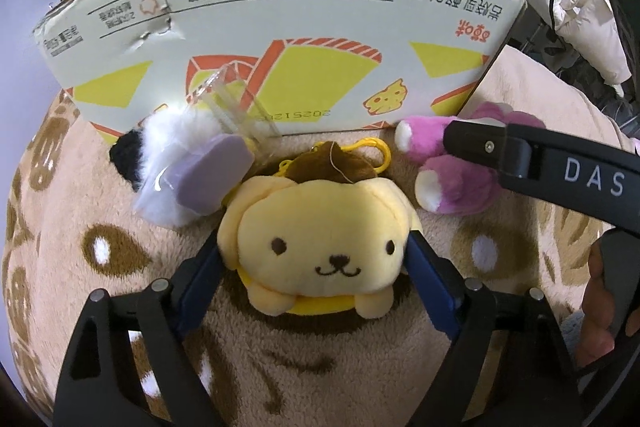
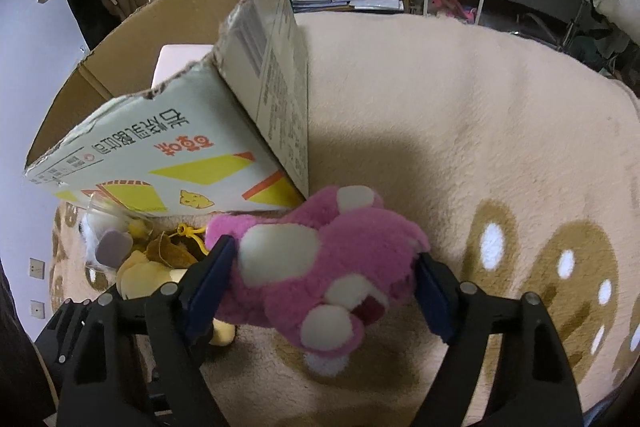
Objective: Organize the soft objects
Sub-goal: 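Lift the yellow dog plush with the left tool while the right tool lifts the pink bear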
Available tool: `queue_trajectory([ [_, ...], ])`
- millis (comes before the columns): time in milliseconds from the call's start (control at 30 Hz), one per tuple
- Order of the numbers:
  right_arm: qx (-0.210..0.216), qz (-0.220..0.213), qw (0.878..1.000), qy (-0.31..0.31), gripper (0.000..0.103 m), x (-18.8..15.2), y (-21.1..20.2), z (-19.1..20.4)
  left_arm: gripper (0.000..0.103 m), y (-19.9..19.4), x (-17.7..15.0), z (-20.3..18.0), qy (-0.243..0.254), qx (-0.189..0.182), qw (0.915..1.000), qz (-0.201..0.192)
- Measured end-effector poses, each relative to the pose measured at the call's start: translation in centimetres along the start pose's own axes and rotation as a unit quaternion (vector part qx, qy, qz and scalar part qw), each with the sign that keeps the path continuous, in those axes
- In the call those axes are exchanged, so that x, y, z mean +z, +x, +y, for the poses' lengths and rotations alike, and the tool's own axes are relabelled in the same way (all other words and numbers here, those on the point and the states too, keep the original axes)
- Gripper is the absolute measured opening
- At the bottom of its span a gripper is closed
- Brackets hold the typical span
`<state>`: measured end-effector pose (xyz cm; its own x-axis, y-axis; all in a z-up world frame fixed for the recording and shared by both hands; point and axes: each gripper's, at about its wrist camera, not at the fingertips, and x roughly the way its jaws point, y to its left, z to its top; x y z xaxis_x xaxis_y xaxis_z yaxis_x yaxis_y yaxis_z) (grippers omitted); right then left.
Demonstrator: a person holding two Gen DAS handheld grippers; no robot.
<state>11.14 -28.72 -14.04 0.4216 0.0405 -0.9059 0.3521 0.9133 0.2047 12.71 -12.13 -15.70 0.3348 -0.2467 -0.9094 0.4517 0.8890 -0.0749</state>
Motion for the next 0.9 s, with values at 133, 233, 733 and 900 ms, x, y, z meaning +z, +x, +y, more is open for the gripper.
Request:
queue_trajectory([
  [133,0.009,-0.010,1.000,0.000,0.087,-0.2,-0.6,0.1,0.086,-0.5,-0.3,-0.2,0.004,0.004,1.0000,-0.009],
  [233,0.011,-0.016,1.000,-0.011,0.087,-0.5,-1.2,0.6,0.086,-1.2,-0.5,-0.2,0.000,0.004,0.9999,-0.010],
  [733,0.010,-0.046,0.998,-0.046,0.087,-1.4,-3.5,2.4,0.086,-5.1,-1.4,2.2,-0.010,0.007,0.9991,-0.041],
  [900,0.012,-0.053,0.998,-0.045,0.087,-1.1,-3.9,2.2,0.086,-7.4,-1.4,3.2,-0.010,0.040,0.9967,-0.070],
])
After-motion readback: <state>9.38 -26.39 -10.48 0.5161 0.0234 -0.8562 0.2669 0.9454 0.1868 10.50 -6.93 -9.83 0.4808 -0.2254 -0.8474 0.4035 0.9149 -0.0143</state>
